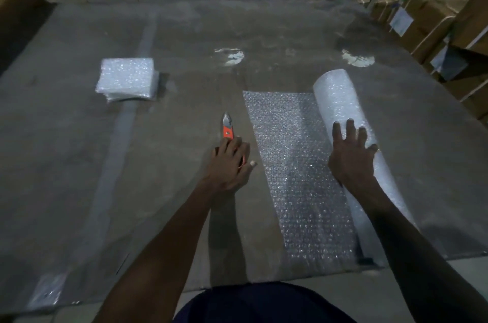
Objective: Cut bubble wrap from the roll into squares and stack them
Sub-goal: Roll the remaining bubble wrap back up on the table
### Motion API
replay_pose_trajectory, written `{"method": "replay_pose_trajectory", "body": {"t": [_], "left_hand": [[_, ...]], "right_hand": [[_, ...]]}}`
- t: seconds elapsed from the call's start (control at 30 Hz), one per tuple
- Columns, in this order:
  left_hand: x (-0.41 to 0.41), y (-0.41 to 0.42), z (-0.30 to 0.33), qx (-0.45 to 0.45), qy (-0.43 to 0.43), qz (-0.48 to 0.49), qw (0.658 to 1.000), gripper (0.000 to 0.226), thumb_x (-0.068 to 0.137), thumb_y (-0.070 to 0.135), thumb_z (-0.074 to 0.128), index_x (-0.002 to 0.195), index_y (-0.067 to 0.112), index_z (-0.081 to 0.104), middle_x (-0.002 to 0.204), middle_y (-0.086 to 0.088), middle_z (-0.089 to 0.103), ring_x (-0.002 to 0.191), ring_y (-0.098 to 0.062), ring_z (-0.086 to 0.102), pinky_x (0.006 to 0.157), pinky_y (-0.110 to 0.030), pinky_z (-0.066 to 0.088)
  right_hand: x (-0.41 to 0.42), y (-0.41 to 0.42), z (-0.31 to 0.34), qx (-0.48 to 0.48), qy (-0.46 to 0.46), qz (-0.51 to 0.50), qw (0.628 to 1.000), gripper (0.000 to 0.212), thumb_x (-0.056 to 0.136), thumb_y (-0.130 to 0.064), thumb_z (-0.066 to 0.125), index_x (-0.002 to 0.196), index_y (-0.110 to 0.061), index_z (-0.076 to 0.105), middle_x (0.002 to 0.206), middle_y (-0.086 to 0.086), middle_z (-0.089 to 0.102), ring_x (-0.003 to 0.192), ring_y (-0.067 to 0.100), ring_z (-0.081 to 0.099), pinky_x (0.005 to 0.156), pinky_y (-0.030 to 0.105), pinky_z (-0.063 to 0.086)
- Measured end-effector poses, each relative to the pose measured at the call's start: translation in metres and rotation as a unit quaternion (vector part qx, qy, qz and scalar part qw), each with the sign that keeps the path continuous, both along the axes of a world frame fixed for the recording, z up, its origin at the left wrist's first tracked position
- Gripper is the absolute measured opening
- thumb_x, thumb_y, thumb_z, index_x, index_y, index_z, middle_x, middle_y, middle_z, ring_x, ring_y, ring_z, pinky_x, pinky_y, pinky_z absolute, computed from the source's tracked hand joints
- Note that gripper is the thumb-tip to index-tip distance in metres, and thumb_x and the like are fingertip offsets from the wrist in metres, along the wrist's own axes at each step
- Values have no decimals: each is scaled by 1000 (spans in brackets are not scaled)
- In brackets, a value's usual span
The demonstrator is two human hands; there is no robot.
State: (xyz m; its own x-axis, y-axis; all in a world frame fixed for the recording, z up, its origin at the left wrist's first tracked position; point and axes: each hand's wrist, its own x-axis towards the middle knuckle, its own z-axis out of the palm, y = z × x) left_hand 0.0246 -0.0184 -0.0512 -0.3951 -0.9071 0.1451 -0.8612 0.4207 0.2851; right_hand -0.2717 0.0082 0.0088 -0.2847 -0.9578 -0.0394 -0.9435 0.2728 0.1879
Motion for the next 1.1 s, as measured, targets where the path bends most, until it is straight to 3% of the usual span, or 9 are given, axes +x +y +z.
{"method": "replay_pose_trajectory", "body": {"t": [0.23, 0.4, 0.53, 0.6, 0.67, 0.77, 0.9, 1.0, 1.1], "left_hand": [[33, 10, 0, 12, -47, 11, 999, 72, 94, 63, 26, 141, 14, 49, 151, -8, 43, 138, -31, 37, 106, -52, 36], [20, 7, 9, 23, -47, -2, 999, 82, 92, 63, 16, 149, 10, 40, 156, -14, 36, 144, -36, 29, 115, -59, 21], [-3, 1, 11, 23, -54, -35, 998, 82, 93, 64, 12, 152, 11, 35, 159, -15, 31, 148, -37, 23, 119, -58, 16], [-19, 1, 16, 21, -34, -53, 998, 83, 92, 64, 13, 153, 11, 32, 161, -15, 28, 150, -36, 19, 119, -59, 11], [-35, 0, 23, 26, -34, -68, 997, 87, 90, 67, 7, 156, 14, 26, 164, -11, 20, 152, -32, 11, 120, -58, 6], [-57, -4, 35, 14, -49, -91, 995, 88, 89, 68, 2, 158, 16, 19, 166, -9, 13, 153, -30, 6, 120, -57, 2], [-80, -16, 52, -16, -54, -123, 991, 67, 105, 53, 24, 159, 14, 17, 166, -9, 11, 153, -30, 4, 121, -57, 4], [-93, -28, 69, -37, -54, -144, 987, 61, 107, 45, 26, 158, 12, 19, 166, -10, 13, 153, -30, 5, 121, -57, 6], [-103, -42, 83, -49, -58, -176, 982, 58, 108, 42, 25, 158, 13, 19, 166, -9, 14, 153, -32, 8, 120, -60, 10]], "right_hand": [[8, 6, 4, -8, -7, 5, 1000, 73, 94, -16, 57, 159, -10, 24, 166, 22, 17, 148, 50, 20, 103, 75, 33], [-1, 5, 14, -93, -121, 12, 988, 72, 99, -28, 59, 158, -5, 26, 164, 24, 20, 147, 47, 25, 107, 66, 34], [-15, 7, 29, -140, -163, -37, 976, 57, 100, -19, 55, 146, 10, 38, 147, 39, 38, 126, 54, 43, 105, 52, 36], [-17, 10, 33, -107, -144, -44, 983, 47, 101, -24, 53, 134, 9, 49, 129, 34, 56, 116, 49, 52, 99, 48, 40], [-12, 13, 35, -101, -131, -43, 985, 45, 101, -33, 53, 129, 1, 53, 123, 26, 61, 117, 43, 50, 92, 47, 45], [-2, 20, 33, -70, -123, -23, 990, 57, 100, -45, 52, 148, -15, 43, 148, 13, 46, 132, 41, 37, 100, 52, 43], [8, 28, 22, -30, -168, -8, 985, 67, 101, -47, 49, 160, -32, 23, 168, 10, 11, 151, 46, 9, 114, 61, 28], [24, 33, 17, -10, -151, 4, 989, 64, 104, -46, 42, 161, -33, 15, 170, 11, -3, 152, 45, 7, 115, 64, 26], [37, 36, 22, -27, -151, 32, 988, 65, 107, -40, 37, 163, -23, 9, 171, 10, 1, 153, 41, 11, 116, 59, 27]]}}
